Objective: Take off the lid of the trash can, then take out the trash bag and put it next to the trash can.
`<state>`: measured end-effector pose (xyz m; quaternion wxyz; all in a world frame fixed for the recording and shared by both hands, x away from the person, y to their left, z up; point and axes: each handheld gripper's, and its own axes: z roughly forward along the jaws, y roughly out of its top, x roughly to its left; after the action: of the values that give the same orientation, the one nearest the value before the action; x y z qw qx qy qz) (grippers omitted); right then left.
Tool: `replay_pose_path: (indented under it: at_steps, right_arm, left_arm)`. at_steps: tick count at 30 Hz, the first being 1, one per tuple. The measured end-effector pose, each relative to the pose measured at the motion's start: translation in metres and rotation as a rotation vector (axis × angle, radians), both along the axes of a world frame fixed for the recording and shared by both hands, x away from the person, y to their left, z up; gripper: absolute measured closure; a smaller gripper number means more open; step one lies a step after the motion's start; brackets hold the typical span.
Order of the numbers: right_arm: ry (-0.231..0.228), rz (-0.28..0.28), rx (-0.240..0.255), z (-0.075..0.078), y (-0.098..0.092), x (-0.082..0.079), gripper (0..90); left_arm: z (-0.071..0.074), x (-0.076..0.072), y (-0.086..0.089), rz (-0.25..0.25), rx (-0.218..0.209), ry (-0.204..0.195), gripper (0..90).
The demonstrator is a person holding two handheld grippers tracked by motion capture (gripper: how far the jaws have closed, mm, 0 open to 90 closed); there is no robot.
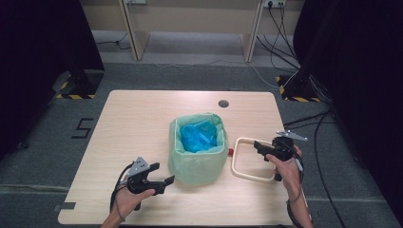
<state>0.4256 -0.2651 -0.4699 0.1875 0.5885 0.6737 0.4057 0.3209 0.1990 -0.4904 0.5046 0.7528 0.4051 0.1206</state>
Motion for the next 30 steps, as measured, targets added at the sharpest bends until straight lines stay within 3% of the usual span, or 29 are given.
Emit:
replay_pose_path:
  at_steps: [3,12,22,26,30]
  right_arm:
    - [0.001,0.003,-0.01,0.0,0.002,0.0,15.6]
    - [-0.015,0.015,0.03,0.007,0.005,-0.001,15.6]
    - [-0.051,0.072,0.026,0.025,0.022,0.001,15.6]
    - [-0.067,0.103,0.027,0.033,0.031,0.002,15.6]
    - [-0.076,0.117,0.031,0.037,0.036,0.004,15.6]
  left_arm:
    - [0.0,0.0,-0.002,-0.009,-0.002,0.002,15.4]
    - [0.003,0.001,-0.006,-0.007,-0.033,-0.008,15.2]
    - [0.013,0.001,-0.023,-0.044,-0.033,-0.065,15.1]
    - [0.022,0.003,-0.033,-0.04,-0.004,-0.103,15.2]
    - [0.029,0.004,-0.038,-0.04,0.029,-0.126,23.2]
